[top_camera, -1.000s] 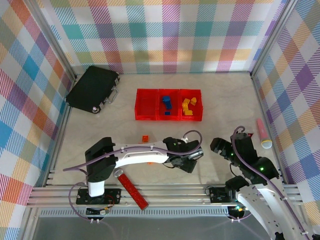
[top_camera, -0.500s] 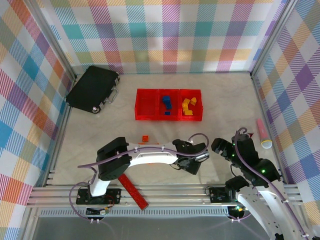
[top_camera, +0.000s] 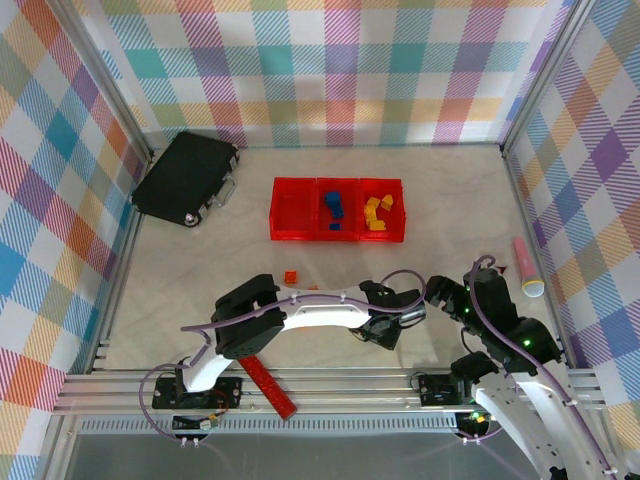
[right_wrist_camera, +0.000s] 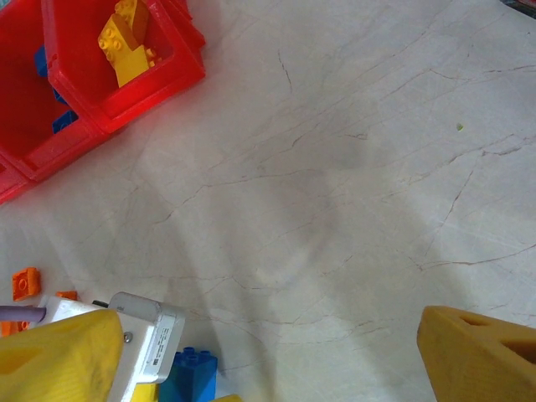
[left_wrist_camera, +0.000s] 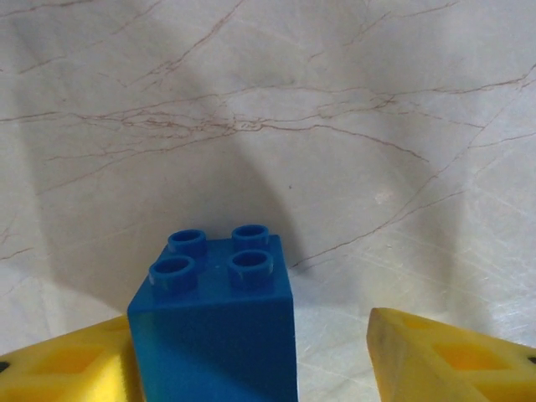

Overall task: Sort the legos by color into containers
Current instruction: Pick up the lego from the middle-left of the table.

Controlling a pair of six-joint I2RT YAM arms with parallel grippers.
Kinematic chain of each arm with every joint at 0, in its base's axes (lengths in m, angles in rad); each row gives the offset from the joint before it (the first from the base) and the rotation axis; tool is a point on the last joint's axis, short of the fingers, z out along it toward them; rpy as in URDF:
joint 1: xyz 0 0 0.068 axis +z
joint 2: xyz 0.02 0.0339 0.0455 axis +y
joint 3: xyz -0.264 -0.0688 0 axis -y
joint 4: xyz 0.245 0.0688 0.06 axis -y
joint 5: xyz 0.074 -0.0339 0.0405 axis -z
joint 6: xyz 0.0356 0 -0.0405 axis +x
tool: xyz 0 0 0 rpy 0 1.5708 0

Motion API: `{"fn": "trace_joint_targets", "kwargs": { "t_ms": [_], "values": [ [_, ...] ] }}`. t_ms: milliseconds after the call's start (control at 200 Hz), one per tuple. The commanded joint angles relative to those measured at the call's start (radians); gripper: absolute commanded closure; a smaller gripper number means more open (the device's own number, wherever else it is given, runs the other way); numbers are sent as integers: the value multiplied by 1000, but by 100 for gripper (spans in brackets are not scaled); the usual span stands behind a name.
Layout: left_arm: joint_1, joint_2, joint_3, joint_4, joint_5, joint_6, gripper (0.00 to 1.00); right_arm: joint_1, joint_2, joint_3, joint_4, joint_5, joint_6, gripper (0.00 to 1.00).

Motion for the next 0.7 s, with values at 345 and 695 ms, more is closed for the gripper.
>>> {"fn": "trace_joint_targets", "kwargs": {
  "t_ms": [345, 695],
  "values": [
    [37, -24, 19, -62, 0, -50, 81, -7, -12, -1, -13, 32, 7, 9],
    [211, -244, 51, -129, -103, 81, 84, -8, 36, -10, 18, 37, -7, 8]
  ]
}}
